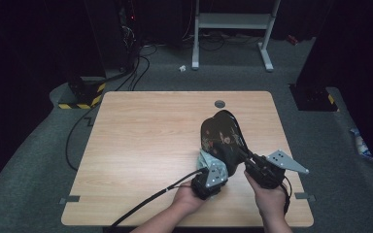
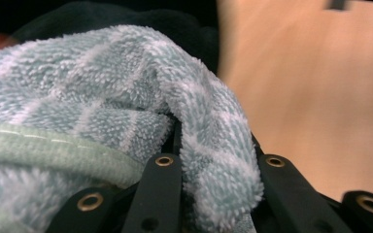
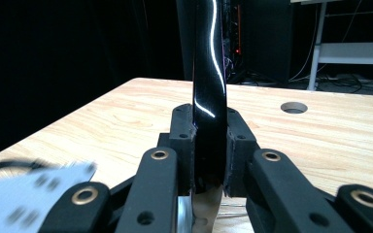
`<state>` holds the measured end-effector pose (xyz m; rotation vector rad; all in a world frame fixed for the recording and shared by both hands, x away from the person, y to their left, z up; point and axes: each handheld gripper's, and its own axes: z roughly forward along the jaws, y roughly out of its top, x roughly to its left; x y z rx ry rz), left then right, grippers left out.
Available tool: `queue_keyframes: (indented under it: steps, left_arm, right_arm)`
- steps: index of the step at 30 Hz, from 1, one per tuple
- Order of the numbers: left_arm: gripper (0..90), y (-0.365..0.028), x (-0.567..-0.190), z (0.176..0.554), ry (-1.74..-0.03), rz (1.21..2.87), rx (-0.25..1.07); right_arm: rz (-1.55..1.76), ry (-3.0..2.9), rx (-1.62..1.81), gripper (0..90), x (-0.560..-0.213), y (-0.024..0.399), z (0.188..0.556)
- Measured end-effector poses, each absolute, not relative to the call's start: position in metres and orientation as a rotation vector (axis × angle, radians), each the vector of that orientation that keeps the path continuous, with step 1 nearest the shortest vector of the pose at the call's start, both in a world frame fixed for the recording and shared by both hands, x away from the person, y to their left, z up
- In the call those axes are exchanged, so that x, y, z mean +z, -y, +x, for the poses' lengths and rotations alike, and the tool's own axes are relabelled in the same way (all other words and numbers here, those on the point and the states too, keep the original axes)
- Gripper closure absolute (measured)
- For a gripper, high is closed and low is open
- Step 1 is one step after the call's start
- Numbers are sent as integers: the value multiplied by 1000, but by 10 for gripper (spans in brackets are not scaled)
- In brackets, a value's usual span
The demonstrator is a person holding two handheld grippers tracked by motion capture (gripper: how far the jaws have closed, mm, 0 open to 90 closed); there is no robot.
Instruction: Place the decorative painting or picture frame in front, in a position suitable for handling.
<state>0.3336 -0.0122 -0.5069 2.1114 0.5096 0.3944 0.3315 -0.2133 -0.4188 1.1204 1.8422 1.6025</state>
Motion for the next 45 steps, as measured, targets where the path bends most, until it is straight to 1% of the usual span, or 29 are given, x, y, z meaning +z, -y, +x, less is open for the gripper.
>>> queue_keyframes:
  steps: [2,3,5,7,8,10,11,14,16,20,21,27,29,33,36,42,43,45]
  left_arm:
    - [785,18,-500,326,-470,2099,365]
    - [784,19,-491,323,-452,2065,359]
    - [783,19,-484,322,-447,2044,369]
    - [784,12,-473,331,-478,1992,365]
    - [784,12,-473,331,-478,1992,365]
    - [785,4,-470,344,-519,1970,383]
    - [785,4,-470,344,-519,1970,383]
    - [787,-7,-479,363,-589,1983,425]
    - [786,-9,-483,367,-606,2004,446]
    - [786,-23,-511,393,-718,2153,520]
    - [785,-26,-515,397,-736,2161,535]
    - [784,-43,-502,422,-875,2079,599]
    - [784,-43,-500,427,-891,2082,589]
    - [785,-35,-503,424,-866,2110,569]
    - [786,-25,-507,410,-815,2121,500]
    - [786,-7,-508,375,-685,2146,421]
    - [786,-7,-508,375,-685,2146,421]
    - [786,0,-509,361,-640,2144,372]
  right_arm:
    - [1120,-1844,1606,785,-419,214,332]
    - [1121,-1844,1606,785,-419,214,331]
    - [1119,-1846,1604,785,-419,214,331]
    - [1117,-1847,1602,785,-419,214,331]
    - [1117,-1847,1602,785,-419,214,331]
    - [1124,-1845,1607,784,-419,215,332]
    - [1124,-1845,1609,785,-419,215,332]
    - [1129,-1845,1605,784,-419,216,332]
    - [1132,-1842,1605,784,-420,216,332]
    - [1128,-1843,1604,785,-420,215,332]
    - [1126,-1844,1603,784,-420,215,332]
    - [1114,-1846,1600,784,-419,214,331]
    - [1116,-1847,1602,784,-419,214,331]
    - [1123,-1843,1604,784,-420,215,332]
    - [1124,-1840,1601,783,-420,215,332]
    - [1122,-1840,1601,784,-420,215,332]
    - [1122,-1840,1600,784,-419,215,333]
    - [1121,-1841,1601,784,-419,215,333]
